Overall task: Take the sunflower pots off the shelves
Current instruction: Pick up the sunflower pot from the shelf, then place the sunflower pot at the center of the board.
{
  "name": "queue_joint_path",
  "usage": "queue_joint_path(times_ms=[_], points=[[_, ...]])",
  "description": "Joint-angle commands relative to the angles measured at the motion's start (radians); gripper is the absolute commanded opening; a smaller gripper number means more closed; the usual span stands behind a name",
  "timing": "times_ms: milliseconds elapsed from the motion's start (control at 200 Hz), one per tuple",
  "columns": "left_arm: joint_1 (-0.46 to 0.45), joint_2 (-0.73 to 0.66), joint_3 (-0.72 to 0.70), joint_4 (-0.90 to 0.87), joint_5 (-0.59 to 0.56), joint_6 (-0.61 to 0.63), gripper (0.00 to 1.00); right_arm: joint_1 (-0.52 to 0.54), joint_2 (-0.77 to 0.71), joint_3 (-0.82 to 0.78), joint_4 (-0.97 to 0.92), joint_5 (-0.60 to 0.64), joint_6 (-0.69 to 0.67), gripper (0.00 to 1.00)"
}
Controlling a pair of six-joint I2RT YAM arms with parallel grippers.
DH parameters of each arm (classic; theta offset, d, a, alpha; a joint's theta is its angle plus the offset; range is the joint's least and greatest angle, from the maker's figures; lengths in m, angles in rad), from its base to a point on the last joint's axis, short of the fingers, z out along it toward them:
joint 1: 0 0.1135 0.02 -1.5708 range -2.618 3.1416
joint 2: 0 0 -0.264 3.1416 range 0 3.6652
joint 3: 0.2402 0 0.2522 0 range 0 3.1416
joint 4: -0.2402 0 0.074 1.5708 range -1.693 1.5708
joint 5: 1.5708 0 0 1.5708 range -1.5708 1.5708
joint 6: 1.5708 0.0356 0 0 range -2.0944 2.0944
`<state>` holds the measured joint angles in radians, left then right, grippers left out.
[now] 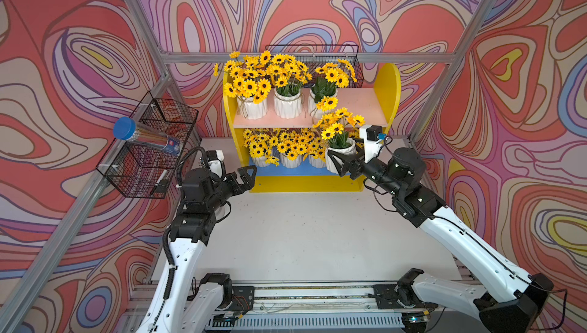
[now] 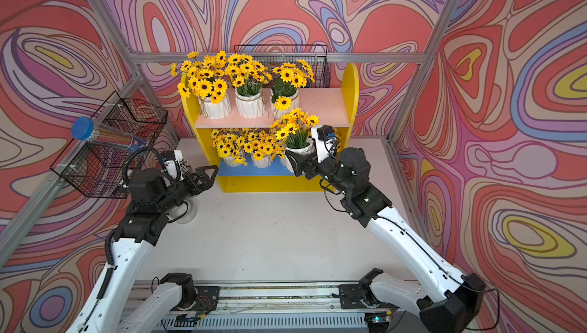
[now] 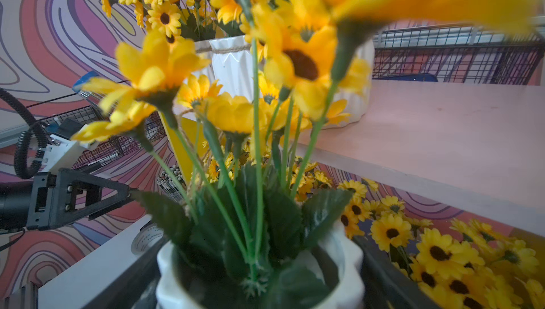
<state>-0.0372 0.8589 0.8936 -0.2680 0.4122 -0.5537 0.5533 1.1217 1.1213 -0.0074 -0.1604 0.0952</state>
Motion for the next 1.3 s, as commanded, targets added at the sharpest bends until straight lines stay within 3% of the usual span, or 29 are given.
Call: queue_joint_path(times_ms=[0, 916, 1292], points=[[0.008, 0.002, -0.008, 0.029, 0.016, -0.006, 1.00, 0.020, 0.003, -0.011, 0.105, -0.022, 0.024, 0.00], [0.008, 0.004, -0.013, 0.023, 0.008, 0.002, 1.00, 0.214, 0.217, -0.181, 0.318, -0.039, 0.090, 0.00], [0.008, -0.012, -0.021, 0.012, -0.011, 0.009, 1.00, 0.307, 0.396, -0.187, 0.421, -0.033, 0.109, 0.00]])
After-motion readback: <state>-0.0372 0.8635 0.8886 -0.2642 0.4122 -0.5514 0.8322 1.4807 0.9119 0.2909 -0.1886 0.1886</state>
